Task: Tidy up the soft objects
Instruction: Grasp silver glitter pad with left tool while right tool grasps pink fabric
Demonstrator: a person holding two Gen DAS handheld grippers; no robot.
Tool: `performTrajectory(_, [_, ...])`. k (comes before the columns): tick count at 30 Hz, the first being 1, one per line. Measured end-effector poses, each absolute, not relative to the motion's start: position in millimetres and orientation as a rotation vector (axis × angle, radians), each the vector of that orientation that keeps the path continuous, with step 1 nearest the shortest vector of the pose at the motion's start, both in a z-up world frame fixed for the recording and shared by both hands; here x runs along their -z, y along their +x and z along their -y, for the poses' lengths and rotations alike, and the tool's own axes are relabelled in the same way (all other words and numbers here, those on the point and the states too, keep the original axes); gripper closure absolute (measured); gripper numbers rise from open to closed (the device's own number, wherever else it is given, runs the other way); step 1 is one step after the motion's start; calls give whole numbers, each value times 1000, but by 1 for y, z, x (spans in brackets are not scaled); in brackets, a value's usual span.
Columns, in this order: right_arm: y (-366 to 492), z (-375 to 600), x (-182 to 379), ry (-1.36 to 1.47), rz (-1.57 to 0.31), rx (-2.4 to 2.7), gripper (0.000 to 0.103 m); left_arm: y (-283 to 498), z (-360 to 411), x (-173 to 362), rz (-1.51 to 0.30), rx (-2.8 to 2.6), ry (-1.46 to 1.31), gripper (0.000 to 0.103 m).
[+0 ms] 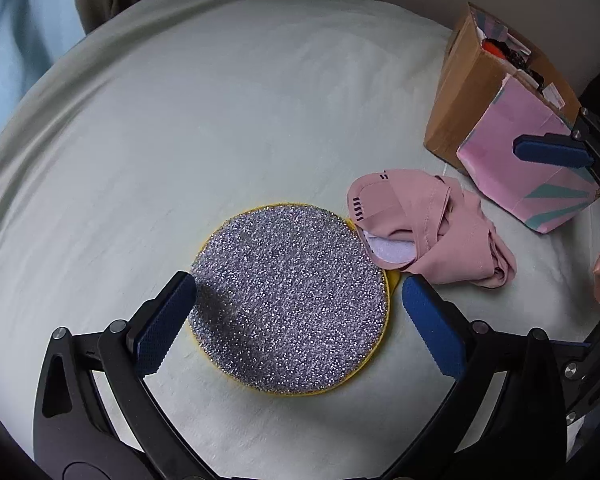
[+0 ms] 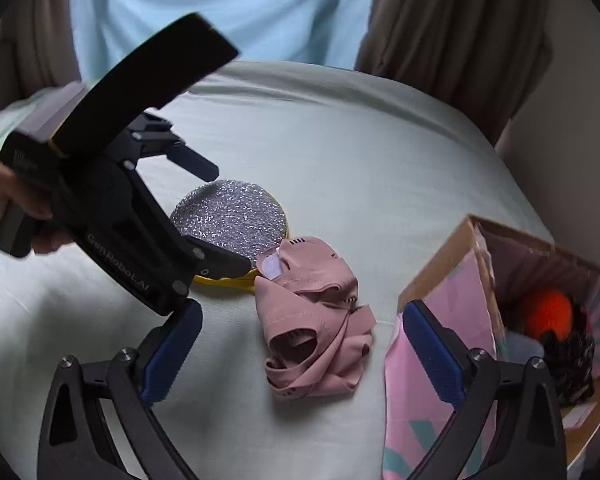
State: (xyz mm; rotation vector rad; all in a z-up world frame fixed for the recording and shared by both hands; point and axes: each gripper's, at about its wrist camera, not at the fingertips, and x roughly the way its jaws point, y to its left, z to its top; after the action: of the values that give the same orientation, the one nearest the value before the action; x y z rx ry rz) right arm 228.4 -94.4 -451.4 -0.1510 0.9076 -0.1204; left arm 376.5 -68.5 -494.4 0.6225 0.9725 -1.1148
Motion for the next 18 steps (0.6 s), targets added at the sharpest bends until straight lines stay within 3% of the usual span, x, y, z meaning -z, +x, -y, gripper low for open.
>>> performTrajectory(13, [237,81,484,-349,-981,45,7,361,97,507,-868,1233,895,1])
performTrajectory(16, [242,93,496,-300,-1036,44,16,358,100,514,-857,1240,955,1])
performTrajectory(18, [247,102,505,-260,-1075,35,27,357,100,515,-842,1254,980,2])
